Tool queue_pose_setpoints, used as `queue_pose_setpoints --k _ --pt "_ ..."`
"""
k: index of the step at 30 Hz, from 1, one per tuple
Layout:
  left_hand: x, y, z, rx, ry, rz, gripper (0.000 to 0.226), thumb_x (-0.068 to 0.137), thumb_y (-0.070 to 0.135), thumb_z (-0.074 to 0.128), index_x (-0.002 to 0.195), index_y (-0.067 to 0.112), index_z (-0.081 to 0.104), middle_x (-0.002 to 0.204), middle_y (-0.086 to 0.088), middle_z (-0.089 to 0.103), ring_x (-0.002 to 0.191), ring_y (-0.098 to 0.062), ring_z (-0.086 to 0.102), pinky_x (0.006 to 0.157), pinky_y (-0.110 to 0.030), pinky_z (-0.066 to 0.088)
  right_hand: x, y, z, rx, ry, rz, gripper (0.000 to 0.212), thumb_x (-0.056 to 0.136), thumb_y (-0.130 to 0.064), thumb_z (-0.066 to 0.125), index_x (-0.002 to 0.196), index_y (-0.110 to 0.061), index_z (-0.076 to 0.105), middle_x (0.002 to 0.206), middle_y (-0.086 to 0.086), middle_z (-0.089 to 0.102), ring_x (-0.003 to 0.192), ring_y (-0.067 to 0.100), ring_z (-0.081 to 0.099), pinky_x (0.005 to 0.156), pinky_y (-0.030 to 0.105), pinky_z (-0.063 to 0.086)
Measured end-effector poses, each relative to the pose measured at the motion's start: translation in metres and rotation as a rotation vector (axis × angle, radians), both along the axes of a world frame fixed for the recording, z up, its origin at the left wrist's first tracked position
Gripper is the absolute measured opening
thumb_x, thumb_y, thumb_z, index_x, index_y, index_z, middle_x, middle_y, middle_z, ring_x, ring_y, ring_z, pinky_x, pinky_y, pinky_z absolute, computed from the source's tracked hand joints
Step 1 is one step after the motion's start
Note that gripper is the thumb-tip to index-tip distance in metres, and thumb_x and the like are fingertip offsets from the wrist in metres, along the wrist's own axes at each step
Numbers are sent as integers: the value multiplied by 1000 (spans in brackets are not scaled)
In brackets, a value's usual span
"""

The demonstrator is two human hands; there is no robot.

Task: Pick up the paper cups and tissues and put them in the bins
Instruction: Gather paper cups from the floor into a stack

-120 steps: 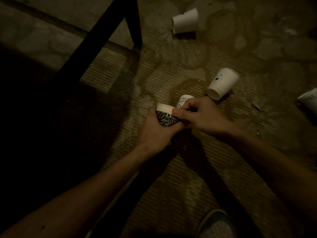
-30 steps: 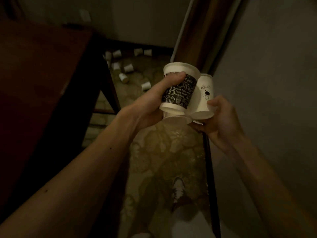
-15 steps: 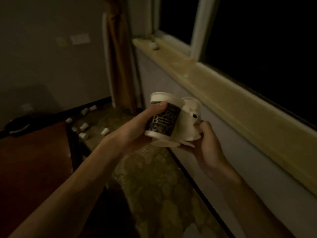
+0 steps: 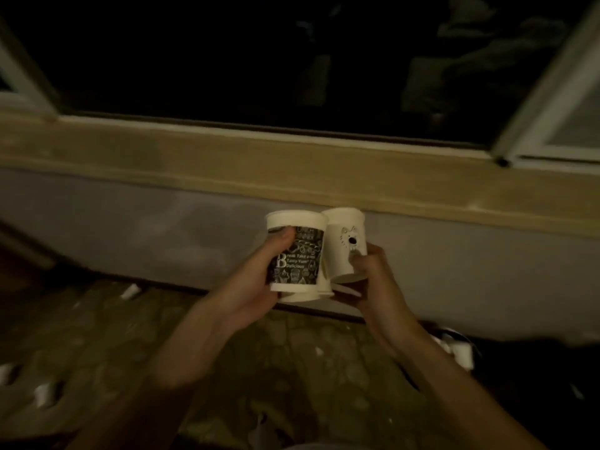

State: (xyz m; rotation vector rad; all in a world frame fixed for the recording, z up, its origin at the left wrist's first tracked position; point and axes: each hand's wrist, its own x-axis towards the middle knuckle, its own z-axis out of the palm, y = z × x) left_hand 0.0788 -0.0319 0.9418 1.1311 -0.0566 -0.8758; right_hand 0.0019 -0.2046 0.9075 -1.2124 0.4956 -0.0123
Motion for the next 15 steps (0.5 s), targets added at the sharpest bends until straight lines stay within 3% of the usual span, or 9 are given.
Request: queue_pose_setpoints --k 2,4,6,9,12,15 --pt "-26 -46 -20 15 86 -22 68 55 49 88 111 16 69 102 -8 76 91 -21 74 67 -32 59 -39 -37 -15 30 40 -92 40 75 -42 58 113 -32 53 110 10 68 91 26 72 78 50 59" --pt "-58 -97 -39 31 180 -62 61 64 45 80 114 12 65 101 -10 76 88 -22 74 65 -33 59 -84 -80 -32 53 78 -165 29 85 -37 57 114 -35 52 112 11 66 91 27 71 73 48 59" --pt "-88 -141 -60 47 264 -84 57 66 41 75 113 10 67 105 -13 75 90 -24 74 66 -35 60 -126 -118 -45 111 100 -210 32 87 -37 58 118 -36 53 111 12 67 90 26 71 69 42 58" --pt "-122 -197 -82 51 341 -122 49 69 41 72 105 8 75 106 -15 74 89 -26 74 67 -37 60 -176 -165 -57 159 157 -264 45 74 -44 63 118 -38 56 106 9 71 91 25 72 80 47 59" --pt "-147 -251 -96 110 340 -179 48 66 46 74 97 10 80 103 -13 75 88 -24 74 66 -35 60 -208 -199 -73 161 187 -364 41 82 -40 59 123 -38 53 115 8 66 100 27 69 76 40 60" --pt "-164 -300 -115 215 251 -225 63 58 51 78 109 14 73 107 -12 75 92 -24 74 66 -34 59 -228 -226 -97 185 215 -457 28 95 -32 48 122 -41 49 119 10 61 101 28 66 67 33 57"
